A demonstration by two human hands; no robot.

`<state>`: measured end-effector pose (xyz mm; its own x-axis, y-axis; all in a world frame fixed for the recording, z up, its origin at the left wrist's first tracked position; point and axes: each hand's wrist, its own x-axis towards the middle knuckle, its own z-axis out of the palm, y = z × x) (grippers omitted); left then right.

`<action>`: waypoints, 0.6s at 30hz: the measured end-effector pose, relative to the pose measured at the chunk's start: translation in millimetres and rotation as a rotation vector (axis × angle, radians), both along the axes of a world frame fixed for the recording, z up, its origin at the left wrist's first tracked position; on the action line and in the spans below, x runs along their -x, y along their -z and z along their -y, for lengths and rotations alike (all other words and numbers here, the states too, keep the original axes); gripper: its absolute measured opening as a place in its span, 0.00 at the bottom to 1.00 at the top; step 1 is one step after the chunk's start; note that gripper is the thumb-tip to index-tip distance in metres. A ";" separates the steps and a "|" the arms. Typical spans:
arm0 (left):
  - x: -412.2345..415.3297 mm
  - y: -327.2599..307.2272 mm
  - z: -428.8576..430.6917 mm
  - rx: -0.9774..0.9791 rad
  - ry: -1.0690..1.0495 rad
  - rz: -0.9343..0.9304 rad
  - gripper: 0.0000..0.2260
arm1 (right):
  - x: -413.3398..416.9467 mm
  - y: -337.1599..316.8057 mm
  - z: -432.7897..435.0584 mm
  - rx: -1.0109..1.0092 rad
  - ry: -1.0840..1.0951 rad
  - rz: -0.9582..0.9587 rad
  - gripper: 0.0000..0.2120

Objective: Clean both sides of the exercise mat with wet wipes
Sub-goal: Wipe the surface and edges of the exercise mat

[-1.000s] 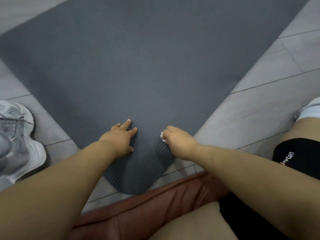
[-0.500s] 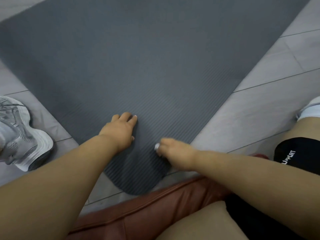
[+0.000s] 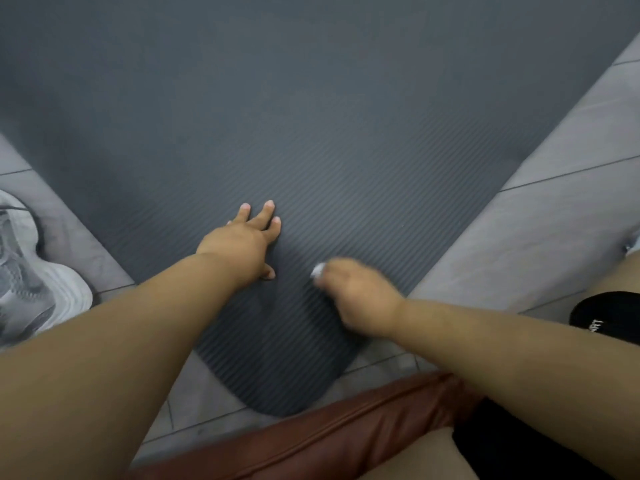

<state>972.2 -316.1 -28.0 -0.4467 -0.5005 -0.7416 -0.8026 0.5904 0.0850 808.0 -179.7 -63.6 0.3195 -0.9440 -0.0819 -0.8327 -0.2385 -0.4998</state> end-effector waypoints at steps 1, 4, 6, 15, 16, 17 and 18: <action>-0.6 -0.1 1.3 -0.005 0.017 0.008 0.39 | -13.1 -3.8 -3.9 -0.001 -0.151 0.016 0.14; -3.7 -2.2 8.4 0.015 0.085 0.009 0.37 | -11.3 -2.8 11.1 0.056 -0.272 -0.016 0.08; -7.8 -8.3 19.3 0.050 0.111 -0.022 0.35 | 20.5 3.5 36.3 0.114 0.114 -0.080 0.11; -23.2 2.4 37.4 0.074 -0.058 -0.008 0.46 | 9.5 14.3 44.2 0.095 0.229 -0.069 0.12; -25.5 2.2 38.6 0.074 -0.059 -0.021 0.45 | -9.1 12.7 36.9 0.082 0.064 -0.027 0.12; -27.7 0.6 39.3 0.077 -0.060 -0.029 0.45 | -23.3 10.8 31.2 0.080 -0.085 0.002 0.10; -29.6 -0.1 40.1 0.081 -0.062 -0.036 0.45 | -31.4 7.4 28.1 0.083 -0.185 0.015 0.10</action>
<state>1001.8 -356.2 -27.9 -0.4386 -0.5859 -0.6814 -0.8351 0.5459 0.0682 839.4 -207.8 -71.1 0.4885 -0.8726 -0.0002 -0.7638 -0.4275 -0.4836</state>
